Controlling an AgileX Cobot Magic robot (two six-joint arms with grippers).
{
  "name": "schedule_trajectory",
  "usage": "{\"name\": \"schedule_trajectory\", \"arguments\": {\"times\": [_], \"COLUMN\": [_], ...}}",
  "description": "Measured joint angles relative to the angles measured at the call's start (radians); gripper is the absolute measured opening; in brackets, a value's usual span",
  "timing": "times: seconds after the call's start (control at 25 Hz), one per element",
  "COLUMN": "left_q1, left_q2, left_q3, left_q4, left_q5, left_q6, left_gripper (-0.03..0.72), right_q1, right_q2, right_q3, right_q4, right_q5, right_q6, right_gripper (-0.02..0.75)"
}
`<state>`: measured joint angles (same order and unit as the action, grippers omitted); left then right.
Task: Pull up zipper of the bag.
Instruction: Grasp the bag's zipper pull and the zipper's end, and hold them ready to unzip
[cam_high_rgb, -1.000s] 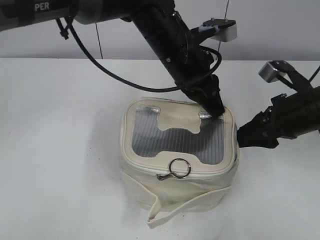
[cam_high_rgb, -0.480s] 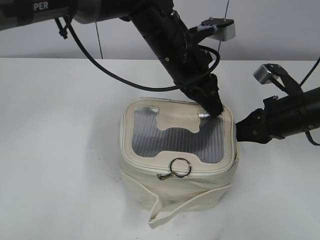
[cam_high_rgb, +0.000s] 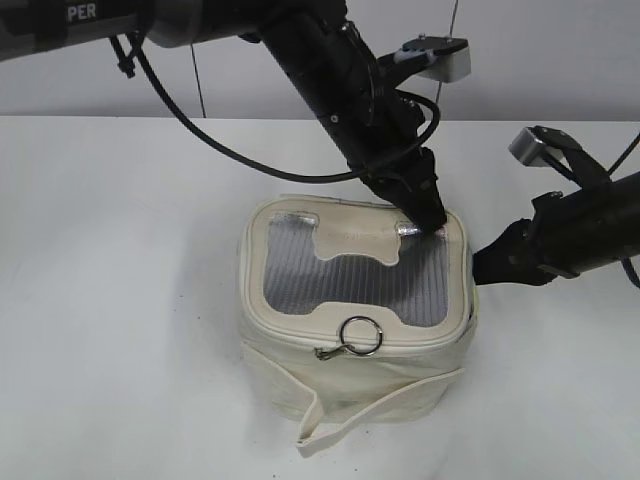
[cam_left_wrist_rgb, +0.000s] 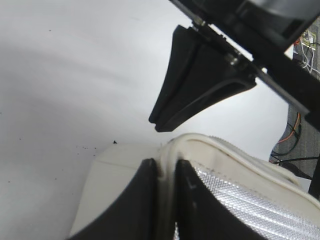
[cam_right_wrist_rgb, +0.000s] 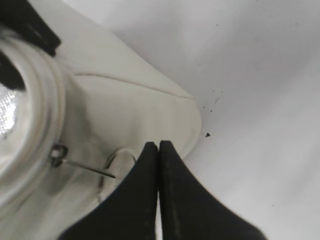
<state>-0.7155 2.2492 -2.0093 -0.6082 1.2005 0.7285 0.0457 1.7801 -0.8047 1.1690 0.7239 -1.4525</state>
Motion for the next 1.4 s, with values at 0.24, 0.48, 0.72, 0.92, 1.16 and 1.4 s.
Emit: {"name": "schedule_trajectory", "arguments": {"times": [0.24, 0.48, 0.72, 0.92, 1.16, 1.4], "left_q1": [0.0, 0.0, 0.0, 0.0, 0.0, 0.0], "left_q2": [0.0, 0.0, 0.0, 0.0, 0.0, 0.0], "left_q3": [0.0, 0.0, 0.0, 0.0, 0.0, 0.0], "left_q4": [0.0, 0.0, 0.001, 0.001, 0.002, 0.002], "left_q5": [0.001, 0.001, 0.001, 0.001, 0.001, 0.001], "left_q6": [0.0, -0.001, -0.001, -0.001, -0.001, -0.001], "left_gripper": [0.081, 0.081, 0.081, 0.081, 0.081, 0.081], "right_q1": [0.0, 0.0, 0.0, 0.0, 0.0, 0.0], "right_q2": [-0.045, -0.056, -0.056, -0.057, -0.057, -0.057], "right_q3": [0.0, 0.0, 0.0, 0.0, 0.0, 0.0], "right_q4": [-0.073, -0.146, -0.17, -0.166, -0.072, -0.002], "right_q5": [0.0, 0.021, 0.061, 0.068, 0.055, 0.024], "right_q6": [0.072, 0.134, 0.157, 0.153, 0.029, -0.063], "right_gripper": [0.005, 0.05, 0.39, 0.442, 0.448, 0.396]}}
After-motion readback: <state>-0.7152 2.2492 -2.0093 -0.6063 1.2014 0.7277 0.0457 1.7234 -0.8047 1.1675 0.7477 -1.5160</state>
